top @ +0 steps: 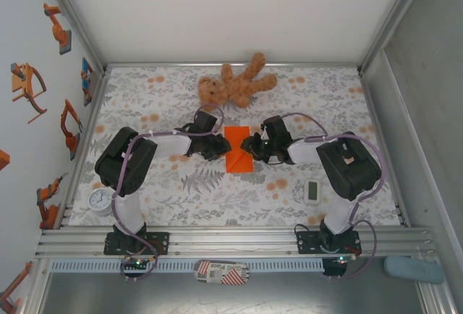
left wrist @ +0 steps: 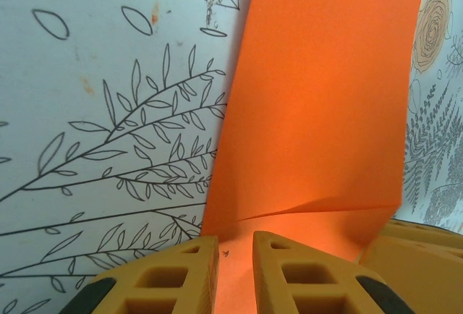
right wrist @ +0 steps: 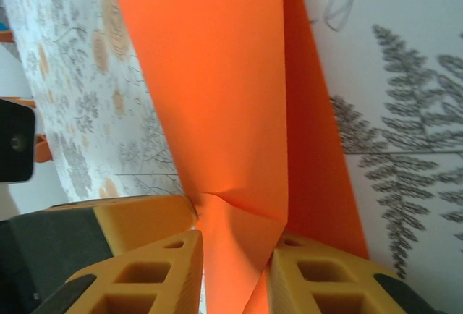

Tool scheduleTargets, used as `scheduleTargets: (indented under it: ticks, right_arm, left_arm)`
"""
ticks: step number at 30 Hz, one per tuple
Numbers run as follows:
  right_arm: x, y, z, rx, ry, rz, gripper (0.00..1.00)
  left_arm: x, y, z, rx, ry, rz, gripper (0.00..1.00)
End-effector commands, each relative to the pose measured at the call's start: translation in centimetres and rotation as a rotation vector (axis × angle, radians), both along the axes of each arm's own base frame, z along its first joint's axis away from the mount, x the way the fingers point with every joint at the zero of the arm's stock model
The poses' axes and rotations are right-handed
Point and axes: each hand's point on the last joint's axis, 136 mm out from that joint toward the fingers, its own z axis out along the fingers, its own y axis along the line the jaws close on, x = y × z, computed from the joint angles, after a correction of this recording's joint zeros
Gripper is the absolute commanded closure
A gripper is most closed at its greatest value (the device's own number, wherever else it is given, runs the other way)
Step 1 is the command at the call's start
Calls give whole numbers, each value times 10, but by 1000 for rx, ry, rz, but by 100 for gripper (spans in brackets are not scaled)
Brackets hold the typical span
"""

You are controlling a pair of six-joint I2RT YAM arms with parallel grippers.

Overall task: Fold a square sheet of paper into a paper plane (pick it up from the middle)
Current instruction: Pick up the paper from the center of the table, then turn over the paper at the center of the table.

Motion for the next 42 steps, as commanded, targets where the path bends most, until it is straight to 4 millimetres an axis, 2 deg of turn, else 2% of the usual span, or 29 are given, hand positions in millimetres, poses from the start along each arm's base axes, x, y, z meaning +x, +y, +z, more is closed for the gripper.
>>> scheduleTargets:
  ticks: [1,8,12,14,17,20,22,25,29,33,36,39,42]
  right_arm:
    - [-1,5,-3,37,4,-13,74]
    - [-4,5,-13,46,15,-18,79]
    - [-3,7,-10,59,0,-11,86]
    - [-2,8,-6,64,-16,-10,93]
    - [1,7,3,62,-53,-6,98]
    - [5,8,18,66,-99,2,100]
    - [8,9,31,77,-134,8,100]
    - [10,13,56,106,-192,25,100]
    - [12,16,100,143,-283,52,100]
    - [9,19,150,199,-375,85,100]
    - [5,23,186,260,-433,109,100]
    - [1,26,217,315,-469,127,100]
    - [-3,28,240,367,-496,141,100]
  left_arm:
    - [-21,22,-32,100,97,18,78]
    - [-19,20,-26,96,85,16,78]
    - [-16,20,-22,86,80,19,78]
    - [-12,19,-17,65,70,24,77]
    - [-3,17,0,8,37,25,76]
    - [7,15,31,-57,-27,18,71]
    - [11,17,51,-90,-69,20,67]
    - [14,27,80,-155,-134,44,55]
    - [12,41,118,-253,-227,79,38]
    - [2,45,156,-354,-322,91,19]
    - [-8,43,180,-454,-362,90,8]
    - [-17,37,196,-531,-376,74,3]
    - [-27,23,214,-597,-408,25,0]
